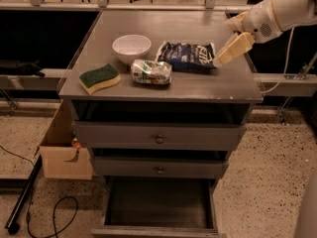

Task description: Place blue chip bag into bottom drawer

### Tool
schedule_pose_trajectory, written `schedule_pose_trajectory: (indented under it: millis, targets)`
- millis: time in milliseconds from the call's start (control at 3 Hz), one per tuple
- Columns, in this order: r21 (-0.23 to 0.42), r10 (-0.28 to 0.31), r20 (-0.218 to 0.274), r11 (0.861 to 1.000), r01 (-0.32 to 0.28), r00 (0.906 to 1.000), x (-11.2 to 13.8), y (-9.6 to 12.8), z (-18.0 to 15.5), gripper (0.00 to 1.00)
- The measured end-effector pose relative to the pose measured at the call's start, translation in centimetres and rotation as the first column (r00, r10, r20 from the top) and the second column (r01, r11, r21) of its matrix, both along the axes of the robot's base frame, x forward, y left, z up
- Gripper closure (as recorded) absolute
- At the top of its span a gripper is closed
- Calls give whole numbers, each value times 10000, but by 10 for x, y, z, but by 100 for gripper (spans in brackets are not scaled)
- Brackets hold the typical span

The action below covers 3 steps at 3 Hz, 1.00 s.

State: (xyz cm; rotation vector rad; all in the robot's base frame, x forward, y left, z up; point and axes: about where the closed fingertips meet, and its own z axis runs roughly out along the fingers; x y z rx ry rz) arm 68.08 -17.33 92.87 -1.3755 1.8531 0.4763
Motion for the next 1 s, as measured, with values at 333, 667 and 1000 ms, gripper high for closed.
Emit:
schedule_pose_trajectory:
  millis: [333,667,1000]
  targets:
    - [-58,-433,-257,9991,432,9987,25,-14,-7,0]
    - [18,-863,-334,9963,865,9957,44,-28,-7,0]
    - [64,-949,-39,9955,950,9955,49,-31,3,0]
